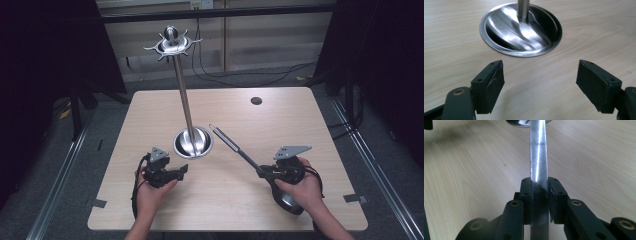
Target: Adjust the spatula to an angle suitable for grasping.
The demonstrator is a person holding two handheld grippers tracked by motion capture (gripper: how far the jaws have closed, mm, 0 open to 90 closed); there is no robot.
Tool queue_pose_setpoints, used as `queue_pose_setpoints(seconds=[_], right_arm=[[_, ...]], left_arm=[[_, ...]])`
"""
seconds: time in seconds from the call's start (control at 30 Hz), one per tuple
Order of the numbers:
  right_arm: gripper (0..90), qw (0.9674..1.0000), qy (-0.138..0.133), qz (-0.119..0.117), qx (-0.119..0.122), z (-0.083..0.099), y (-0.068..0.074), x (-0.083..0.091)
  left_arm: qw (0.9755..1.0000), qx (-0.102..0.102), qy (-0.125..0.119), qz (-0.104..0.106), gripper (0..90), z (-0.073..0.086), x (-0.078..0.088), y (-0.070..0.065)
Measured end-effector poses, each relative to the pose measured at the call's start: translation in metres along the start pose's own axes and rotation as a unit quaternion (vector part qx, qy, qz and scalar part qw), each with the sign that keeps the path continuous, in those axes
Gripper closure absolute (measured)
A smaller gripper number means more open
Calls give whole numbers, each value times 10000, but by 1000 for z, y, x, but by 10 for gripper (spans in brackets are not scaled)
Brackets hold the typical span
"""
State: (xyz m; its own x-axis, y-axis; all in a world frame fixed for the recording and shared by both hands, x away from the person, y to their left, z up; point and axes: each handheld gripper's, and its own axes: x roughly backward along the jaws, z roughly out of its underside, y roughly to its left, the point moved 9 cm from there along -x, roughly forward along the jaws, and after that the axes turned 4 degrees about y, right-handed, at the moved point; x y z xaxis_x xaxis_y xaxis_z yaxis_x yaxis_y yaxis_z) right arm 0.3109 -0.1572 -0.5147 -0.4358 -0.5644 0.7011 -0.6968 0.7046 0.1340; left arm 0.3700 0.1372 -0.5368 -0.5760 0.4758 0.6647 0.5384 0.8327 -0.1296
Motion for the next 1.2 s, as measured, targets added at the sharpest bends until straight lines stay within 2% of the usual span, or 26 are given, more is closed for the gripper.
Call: queue_pose_setpoints(seconds=[0.1,0.17,0.4,0.57,0.67,0.87,0.93,0.97,1.03,1.1,1.2], right_arm=[[757,9999,-158,34,-63,-3,0,2],[756,9993,-319,102,-140,-6,-2,6],[757,9978,-581,172,-283,-12,-2,10],[757,9967,-719,225,-305,-17,-4,11],[756,9959,-807,254,-326,-18,-4,13],[756,9950,-879,316,-359,-21,-3,14],[756,9944,-942,286,-388,-23,-2,14],[756,9944,-942,286,-388,-23,-2,14],[756,9934,-1013,327,-423,-26,-2,15],[756,9931,-1039,344,-423,-26,-2,16],[756,9913,-1185,385,-418,-30,-2,18]], left_arm=[[10000,-10,6,51,220,-1,0,-3],[9999,11,16,167,219,-2,-1,-7],[9989,64,-35,458,218,-10,-4,-19],[9978,39,-69,663,218,-15,-5,-32],[9968,125,-132,779,218,-20,-4,-39],[9950,129,-175,974,231,-27,-5,-51],[9934,72,-145,1135,231,-30,-7,-59],[9934,72,-145,1135,232,-30,-7,-59],[9912,67,-150,1313,234,-34,-9,-69],[9907,59,-144,1353,236,-35,-10,-72],[9866,215,-202,1604,252,-44,-11,-86]])
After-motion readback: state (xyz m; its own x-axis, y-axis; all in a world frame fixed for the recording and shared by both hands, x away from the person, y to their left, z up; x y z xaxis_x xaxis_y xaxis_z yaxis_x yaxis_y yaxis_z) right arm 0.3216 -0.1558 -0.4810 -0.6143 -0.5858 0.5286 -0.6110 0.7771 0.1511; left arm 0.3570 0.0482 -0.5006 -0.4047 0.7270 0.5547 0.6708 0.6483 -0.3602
